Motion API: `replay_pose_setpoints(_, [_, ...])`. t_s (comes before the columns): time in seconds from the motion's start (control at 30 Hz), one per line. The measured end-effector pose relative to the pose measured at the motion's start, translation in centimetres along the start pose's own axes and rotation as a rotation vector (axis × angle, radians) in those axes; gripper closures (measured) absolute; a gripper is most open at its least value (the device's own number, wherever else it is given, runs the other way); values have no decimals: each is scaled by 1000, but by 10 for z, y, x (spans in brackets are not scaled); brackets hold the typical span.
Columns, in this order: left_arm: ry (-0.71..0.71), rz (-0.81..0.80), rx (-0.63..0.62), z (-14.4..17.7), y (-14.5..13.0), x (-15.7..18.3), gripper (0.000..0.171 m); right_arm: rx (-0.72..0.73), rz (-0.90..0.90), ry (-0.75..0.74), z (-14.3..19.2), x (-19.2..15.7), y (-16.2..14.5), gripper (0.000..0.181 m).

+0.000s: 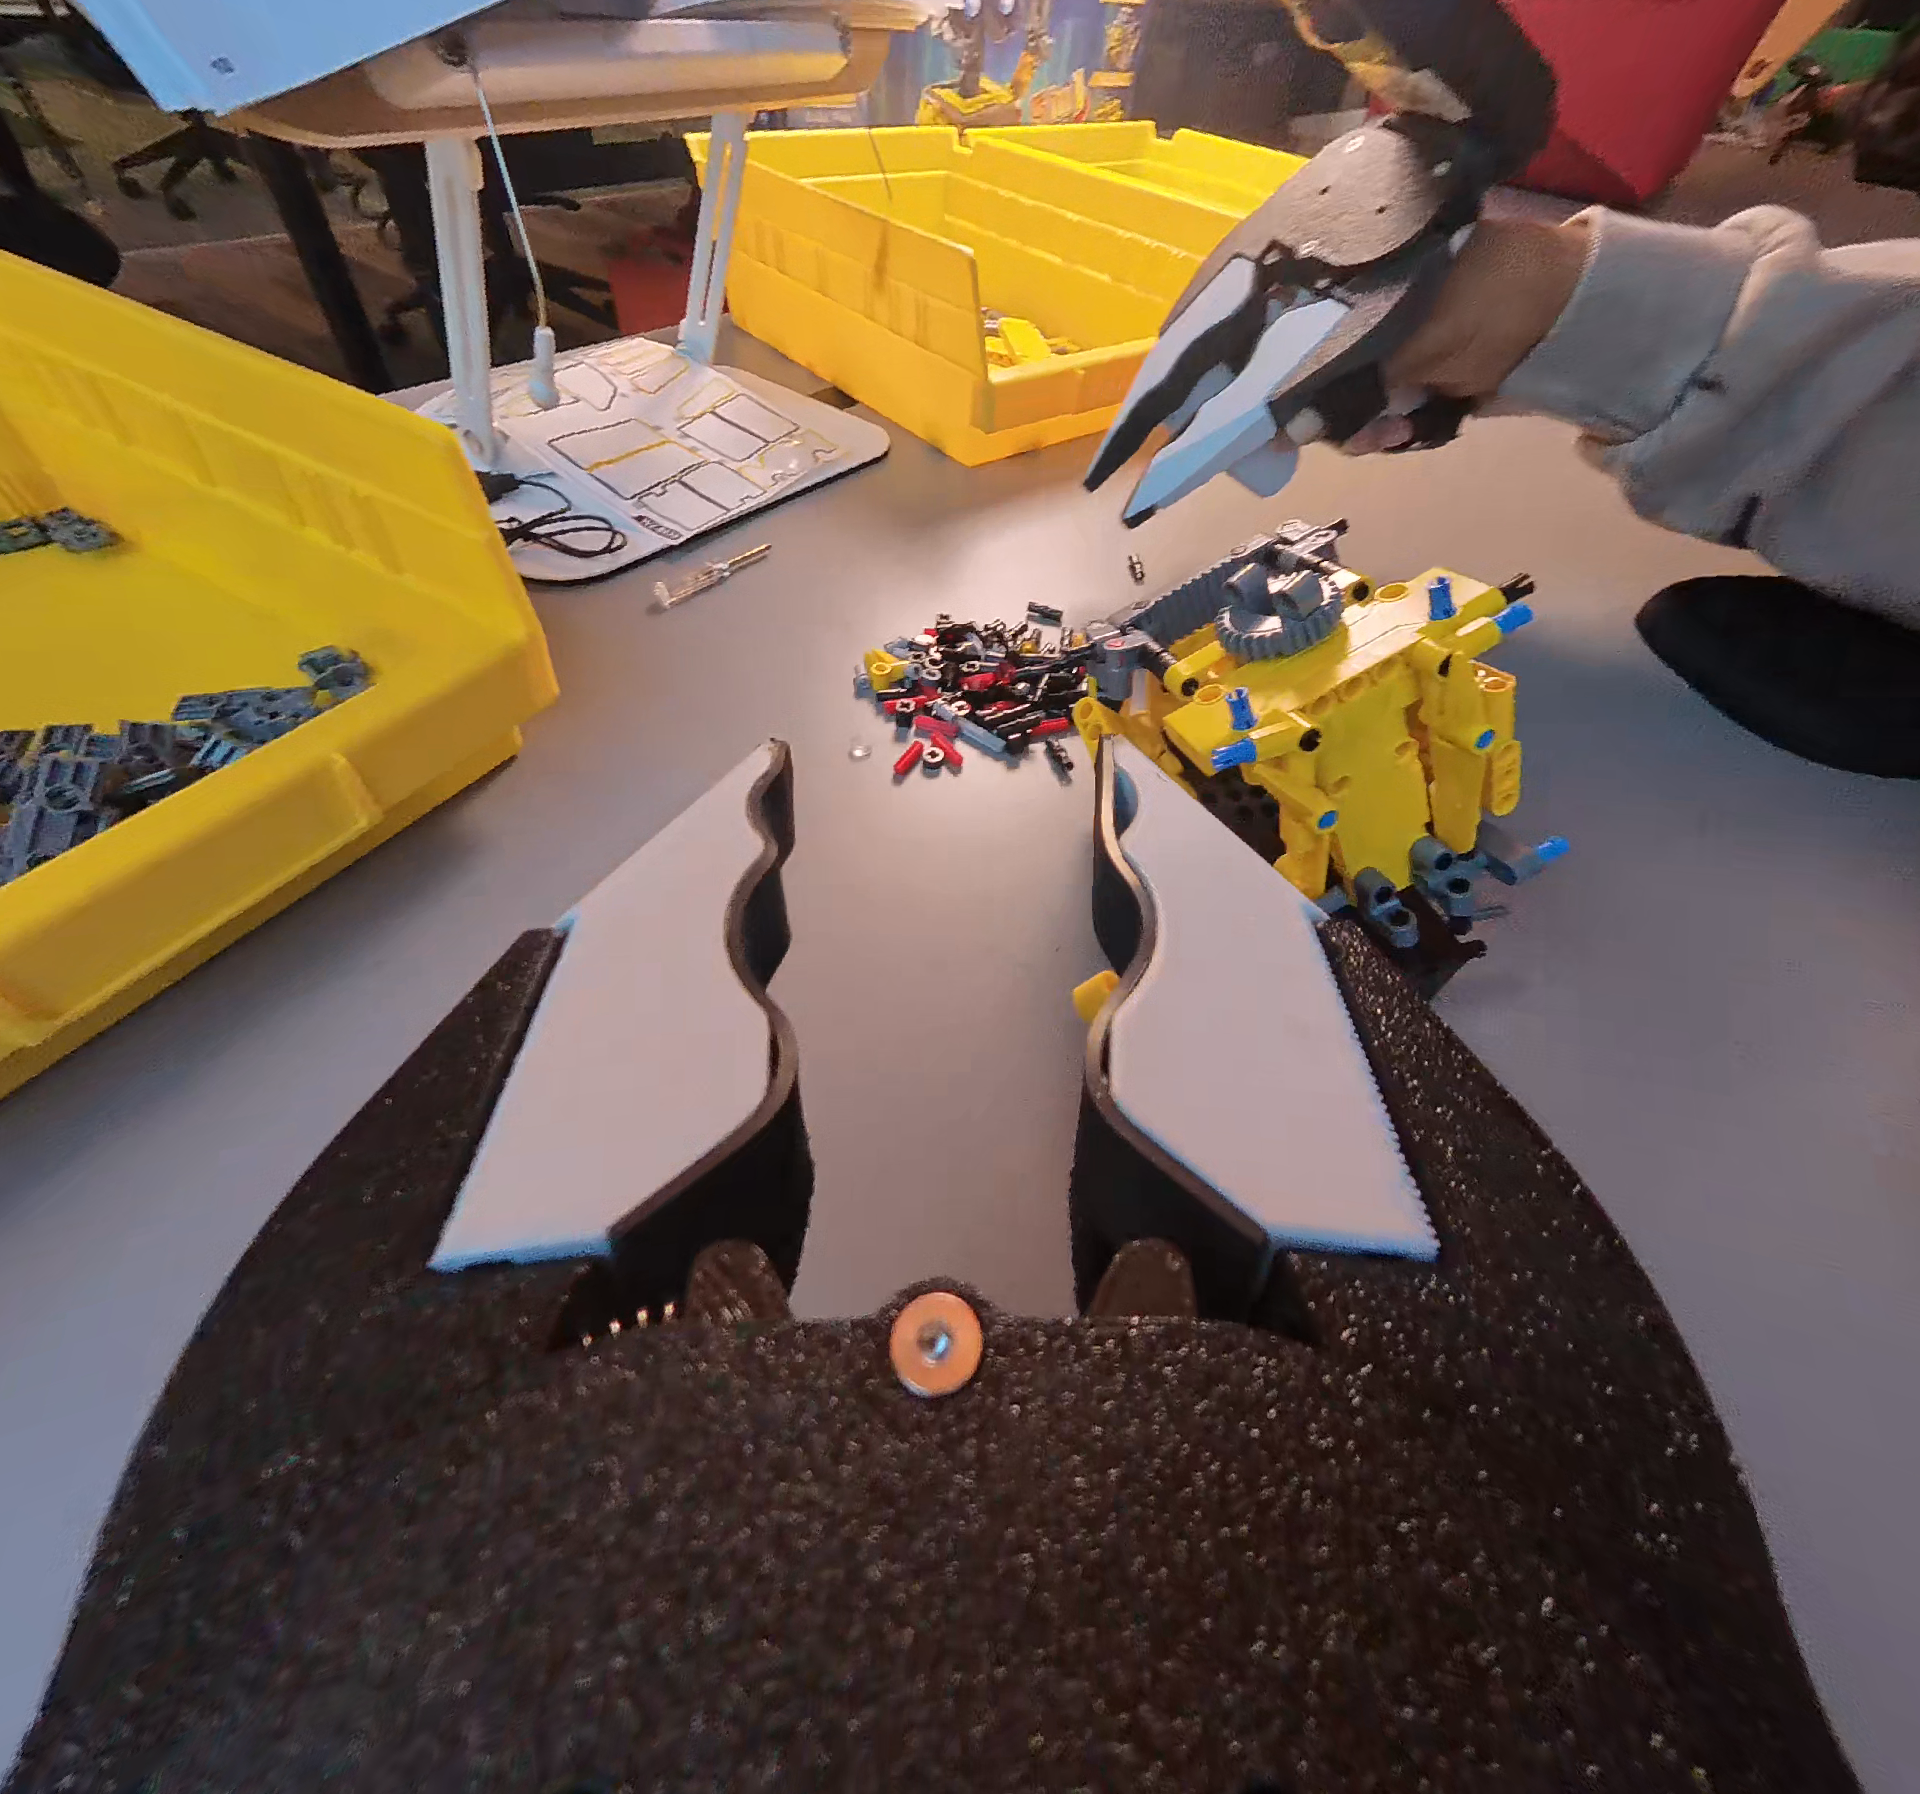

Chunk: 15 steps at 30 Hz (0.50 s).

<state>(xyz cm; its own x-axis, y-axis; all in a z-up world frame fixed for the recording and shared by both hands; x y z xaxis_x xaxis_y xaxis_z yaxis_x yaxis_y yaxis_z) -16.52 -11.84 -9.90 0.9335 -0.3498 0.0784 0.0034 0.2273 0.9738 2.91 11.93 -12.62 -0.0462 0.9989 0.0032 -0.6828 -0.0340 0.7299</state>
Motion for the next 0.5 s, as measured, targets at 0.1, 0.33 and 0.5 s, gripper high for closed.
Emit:
replay_pose_setpoints(0.1, [51, -21, -35, 0, -4, -5, 116, -44, -45, -31, 14, 1, -17, 153])
replay_pose_setpoints(0.33, [82, -47, -60, 0, -7, -8, 116, -114, -110, -100, 1, -2, -40, 153])
replay_pose_setpoints(0.5, [94, -55, -58, 1, -6, -8, 117, -143, -92, -123, -4, -5, -39, 181])
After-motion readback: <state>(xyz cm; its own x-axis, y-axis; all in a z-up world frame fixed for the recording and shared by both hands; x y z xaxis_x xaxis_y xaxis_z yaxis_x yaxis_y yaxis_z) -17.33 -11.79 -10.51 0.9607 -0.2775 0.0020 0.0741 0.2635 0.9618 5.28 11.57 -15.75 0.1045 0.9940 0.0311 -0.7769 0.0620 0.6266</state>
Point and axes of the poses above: each gripper's, where its closed fingertips meet, z back along the fingers, y out of its top, x = y × z across the jaws, the point moved 6 cm from there along z, back along the fingers, and after that the axes turned 2 degrees about x, right-handed, at the moved point
